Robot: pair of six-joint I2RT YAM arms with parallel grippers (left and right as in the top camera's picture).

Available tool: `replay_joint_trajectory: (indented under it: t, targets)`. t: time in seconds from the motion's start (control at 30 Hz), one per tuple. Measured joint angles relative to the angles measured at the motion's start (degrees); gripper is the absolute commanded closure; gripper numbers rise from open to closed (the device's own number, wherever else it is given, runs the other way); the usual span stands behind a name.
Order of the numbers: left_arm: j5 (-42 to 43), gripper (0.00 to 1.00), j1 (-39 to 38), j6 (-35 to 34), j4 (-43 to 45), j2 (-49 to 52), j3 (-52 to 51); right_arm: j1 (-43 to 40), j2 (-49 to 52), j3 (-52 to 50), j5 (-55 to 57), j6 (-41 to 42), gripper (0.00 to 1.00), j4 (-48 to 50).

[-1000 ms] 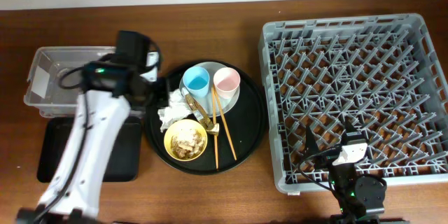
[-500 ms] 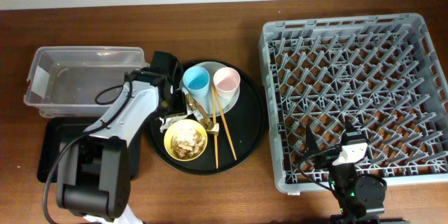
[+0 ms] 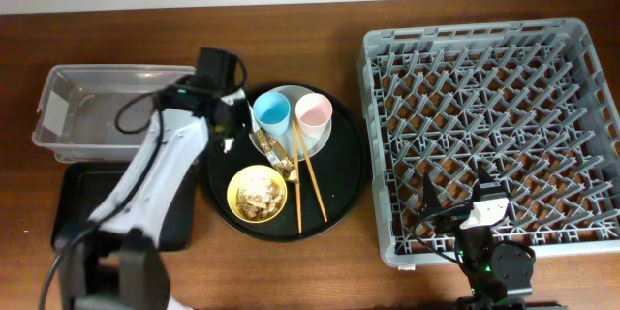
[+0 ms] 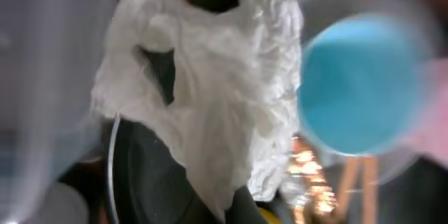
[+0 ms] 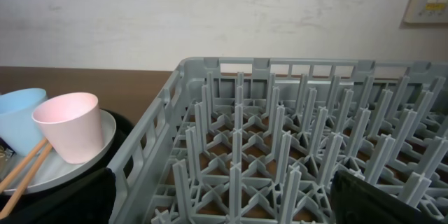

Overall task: Sort waste into correct bins and load items into the dishwasher rack
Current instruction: 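Grasp the white tissue with the left gripper and drop it in the clear bin, then grasp the gold wrapper with the left gripper and drop it in the bin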

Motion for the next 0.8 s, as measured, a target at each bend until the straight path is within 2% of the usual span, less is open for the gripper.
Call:
replay_joint_trajectory:
  t: [0.13,0.23,0.33,0.37,0.43,0.47,0.5,0.57,0.63,0.7,0.73,0.8]
  targets:
    - [-2.9,1.00,1.9,0.0,-0.7,-5.9,3.6,0.0,0.0,0.0,0.0,0.0,0.02,0.0]
    - [-8.4,1.00,10.5,0.0,0.0,-6.0,3.8,0.0,0.0,0.0,0.0,0.0,0.02,0.0]
    - [-9.9,0.87,17.6,0.0,2.0,-3.8,3.9,0.0,0.0,0.0,0.0,0.0,0.02,0.0]
    - [-9.9,0.70,18.6,-0.5,4.1,-2.2,4.1,0.0,0.0,0.0,0.0,0.0,0.02,0.0]
    - [-10.1,0.58,21.1,-0.4,6.6,3.7,4.3,0.0,0.0,0.0,0.0,0.0,0.02,0.0]
    - [-10.1,0.58,21.8,-0.5,7.1,4.1,4.3,0.0,0.0,0.0,0.0,0.0,0.02,0.0]
    - [-10.1,0.48,22.6,-0.6,7.6,4.1,4.3,0.0,0.0,0.0,0.0,0.0,0.02,0.0]
    - [-10.1,0.46,23.3,-0.7,8.5,4.1,4.3,0.0,0.0,0.0,0.0,0.0,0.02,0.0]
    - [-7.0,0.46,23.3,-0.6,8.4,4.0,4.3,0.0,0.0,0.0,0.0,0.0,0.02,0.0]
    - [1.4,0.46,23.3,-0.6,6.2,2.8,4.3,0.0,0.0,0.0,0.0,0.0,0.02,0.0]
    - [8.2,0.46,23.3,-0.6,2.5,-0.9,4.3,0.0,0.0,0.0,0.0,0.0,0.02,0.0]
    - [13.8,0.46,22.3,-0.6,-7.1,-8.3,5.0,0.0,0.0,0.0,0.0,0.0,0.02,0.0]
